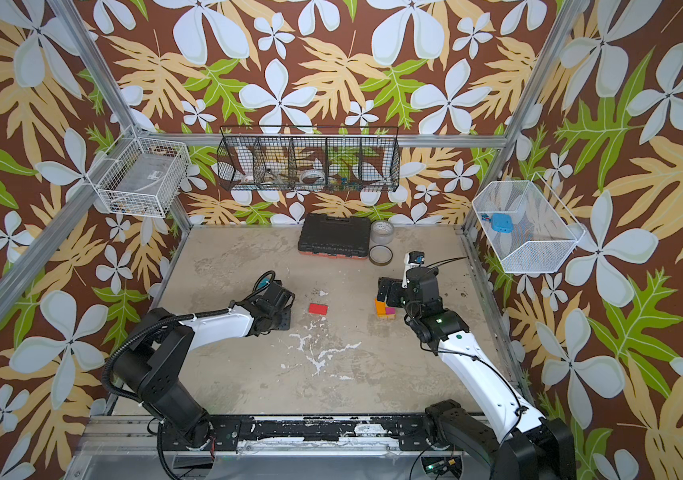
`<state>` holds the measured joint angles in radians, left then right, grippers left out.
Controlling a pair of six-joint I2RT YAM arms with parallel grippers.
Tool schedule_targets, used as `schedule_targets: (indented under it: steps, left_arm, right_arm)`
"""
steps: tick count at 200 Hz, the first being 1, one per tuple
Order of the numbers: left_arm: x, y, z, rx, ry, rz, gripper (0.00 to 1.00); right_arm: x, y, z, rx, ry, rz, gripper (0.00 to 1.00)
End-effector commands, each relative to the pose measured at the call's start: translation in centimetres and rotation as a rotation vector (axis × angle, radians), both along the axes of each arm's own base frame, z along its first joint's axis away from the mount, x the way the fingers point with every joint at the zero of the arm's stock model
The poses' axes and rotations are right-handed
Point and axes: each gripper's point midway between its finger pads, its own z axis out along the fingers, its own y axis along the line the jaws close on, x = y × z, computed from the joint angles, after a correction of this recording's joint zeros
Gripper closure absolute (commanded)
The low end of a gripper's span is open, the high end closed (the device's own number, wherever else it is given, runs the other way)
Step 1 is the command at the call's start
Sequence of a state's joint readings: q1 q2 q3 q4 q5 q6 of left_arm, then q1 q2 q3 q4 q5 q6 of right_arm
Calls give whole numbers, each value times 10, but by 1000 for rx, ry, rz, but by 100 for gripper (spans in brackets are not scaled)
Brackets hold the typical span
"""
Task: Build the wood block tower
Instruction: 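Lift the yellow cube and carry it toward the stack with the left gripper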
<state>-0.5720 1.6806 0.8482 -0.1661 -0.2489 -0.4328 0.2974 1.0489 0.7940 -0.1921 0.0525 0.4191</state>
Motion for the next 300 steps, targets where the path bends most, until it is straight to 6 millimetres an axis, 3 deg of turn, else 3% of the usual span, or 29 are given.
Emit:
schedule_targets:
  steps: [1, 36, 68, 79, 106, 143, 176, 192, 204, 232, 276, 300]
  left_arm:
    - [1, -5, 3, -18, -1, -28, 75]
    - [-1, -12, 11, -60, -12, -47, 86]
    - [-5, -25, 38, -120, -76, -80, 93]
    - [-7, -34, 53, -145, -109, -97, 100]
    - [-18, -64, 103, -186, -231, -162, 100]
    - [-53, -116, 170, -294, -443, -417, 100]
    - [-59, -119, 213, -338, -639, -522, 100]
    - [-79, -136, 224, -388, -666, -695, 100]
    - [-95, -149, 228, -424, -676, -828, 100]
    - [-100, -167, 221, -423, -637, -935, 100]
    - [-91, -197, 197, -380, -524, -1034, 100]
    - [-78, -212, 173, -330, -426, -1050, 100]
  right_arm:
    - [-5, -2, 2, -2, 2, -3, 3]
    - [-17, -15, -1, -68, -6, -25, 1]
    - [-27, -29, -4, -125, -40, -56, 0]
    - [-27, -27, -1, -111, -54, -46, 0]
    - [-24, -21, 5, -95, -70, -15, 0]
    - [-21, -31, 10, -135, -77, -64, 0]
    - [-21, -31, 26, -117, -131, -58, 0]
    - [-20, -32, 28, -117, -144, -65, 0]
    - [-19, -34, 29, -116, -150, -71, 0]
    - [-14, -38, 27, -115, -145, -88, 0]
    - [-15, -49, 26, -100, -146, -122, 0]
    - [-15, -56, 25, -77, -148, -132, 0]
